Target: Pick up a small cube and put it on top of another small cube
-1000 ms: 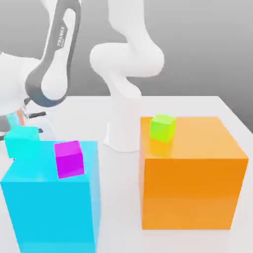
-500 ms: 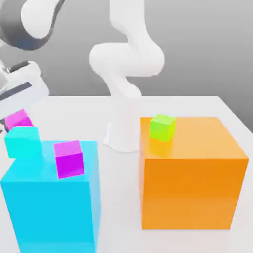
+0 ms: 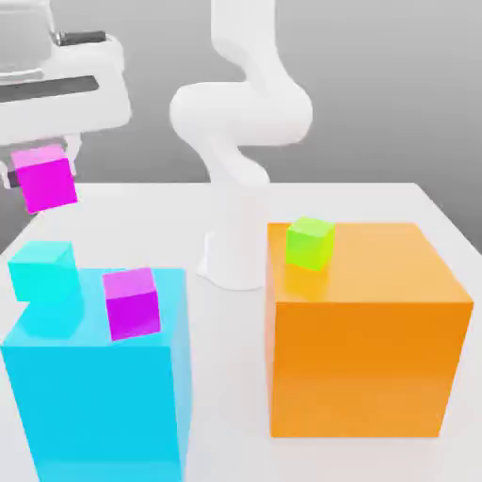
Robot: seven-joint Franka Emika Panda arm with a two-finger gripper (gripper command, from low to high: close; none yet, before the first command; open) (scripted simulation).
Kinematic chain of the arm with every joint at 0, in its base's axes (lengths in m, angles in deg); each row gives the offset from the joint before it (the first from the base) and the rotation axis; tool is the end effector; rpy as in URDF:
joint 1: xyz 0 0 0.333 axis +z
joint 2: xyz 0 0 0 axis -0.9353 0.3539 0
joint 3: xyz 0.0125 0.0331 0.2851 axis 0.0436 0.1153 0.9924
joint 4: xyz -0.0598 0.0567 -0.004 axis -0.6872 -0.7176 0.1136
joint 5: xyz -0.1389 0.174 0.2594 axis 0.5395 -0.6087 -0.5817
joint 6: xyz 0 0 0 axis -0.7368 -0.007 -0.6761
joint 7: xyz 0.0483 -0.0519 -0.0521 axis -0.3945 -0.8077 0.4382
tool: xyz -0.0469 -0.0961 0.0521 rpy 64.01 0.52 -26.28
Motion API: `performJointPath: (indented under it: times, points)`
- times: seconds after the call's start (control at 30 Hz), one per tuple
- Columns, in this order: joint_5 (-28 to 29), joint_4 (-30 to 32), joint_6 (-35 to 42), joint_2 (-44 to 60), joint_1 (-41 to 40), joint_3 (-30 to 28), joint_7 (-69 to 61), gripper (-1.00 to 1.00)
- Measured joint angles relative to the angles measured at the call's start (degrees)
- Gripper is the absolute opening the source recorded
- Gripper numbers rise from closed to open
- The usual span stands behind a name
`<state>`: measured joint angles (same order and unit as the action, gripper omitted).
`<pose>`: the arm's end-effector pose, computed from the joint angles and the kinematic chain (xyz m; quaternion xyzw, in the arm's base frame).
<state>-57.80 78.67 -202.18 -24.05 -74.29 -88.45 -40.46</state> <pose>0.3738 -0.2013 0.4500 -0.9799 0.1997 0.0039 0.0027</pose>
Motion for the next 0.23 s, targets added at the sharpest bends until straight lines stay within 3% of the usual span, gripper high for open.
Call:
performJointPath:
  times: [0.1, 0.13, 0.23]
  points:
    - [-0.3, 4.0, -6.4, 2.1, -0.6, -0.8, 0.5, -1.00]
    - [-0.4, 5.3, -8.5, 2.8, -0.7, -1.0, 0.4, 1.00]
    - [-0.4, 5.3, -8.5, 2.8, -0.7, -1.0, 0.4, 1.00]
